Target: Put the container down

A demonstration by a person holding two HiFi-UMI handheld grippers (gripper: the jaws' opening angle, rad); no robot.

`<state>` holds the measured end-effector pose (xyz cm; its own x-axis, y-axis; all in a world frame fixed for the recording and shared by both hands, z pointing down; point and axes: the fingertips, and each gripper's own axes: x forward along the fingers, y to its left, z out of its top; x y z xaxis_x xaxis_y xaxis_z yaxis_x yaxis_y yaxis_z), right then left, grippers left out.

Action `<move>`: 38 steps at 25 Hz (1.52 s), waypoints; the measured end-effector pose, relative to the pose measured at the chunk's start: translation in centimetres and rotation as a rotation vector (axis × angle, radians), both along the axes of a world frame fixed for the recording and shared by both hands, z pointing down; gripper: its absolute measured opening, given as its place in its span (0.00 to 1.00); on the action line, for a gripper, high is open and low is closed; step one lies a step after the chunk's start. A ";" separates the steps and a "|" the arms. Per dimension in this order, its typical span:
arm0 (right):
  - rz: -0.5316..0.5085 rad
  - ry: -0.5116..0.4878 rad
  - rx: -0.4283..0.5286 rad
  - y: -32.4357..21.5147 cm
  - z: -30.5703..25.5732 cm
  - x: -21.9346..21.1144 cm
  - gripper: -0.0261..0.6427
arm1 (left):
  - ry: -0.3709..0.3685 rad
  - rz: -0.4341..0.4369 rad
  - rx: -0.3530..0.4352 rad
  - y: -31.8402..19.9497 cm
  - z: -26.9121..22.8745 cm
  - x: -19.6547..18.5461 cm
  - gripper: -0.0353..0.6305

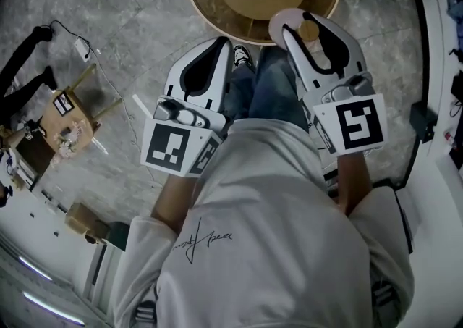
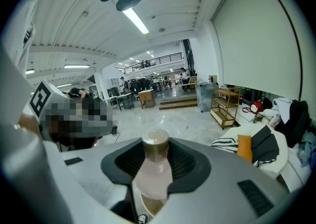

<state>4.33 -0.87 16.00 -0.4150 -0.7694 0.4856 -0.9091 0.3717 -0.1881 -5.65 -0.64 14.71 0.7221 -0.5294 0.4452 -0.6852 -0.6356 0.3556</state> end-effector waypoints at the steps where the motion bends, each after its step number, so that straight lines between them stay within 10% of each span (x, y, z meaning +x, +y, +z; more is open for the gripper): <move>1: 0.000 -0.001 -0.010 -0.2 0.3 0.0 0.26 | -0.001 -0.004 -0.003 -0.2 0.2 -0.1 0.08; 38: -0.096 0.003 -0.099 -7.3 12.7 1.7 0.26 | -0.020 -0.078 -0.129 -5.6 10.8 1.3 0.08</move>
<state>6.04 -8.17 28.66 -0.4831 -0.6741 0.5587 -0.8707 0.4367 -0.2261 -4.32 -6.22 25.51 0.6710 -0.5214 0.5273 -0.7389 -0.5298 0.4164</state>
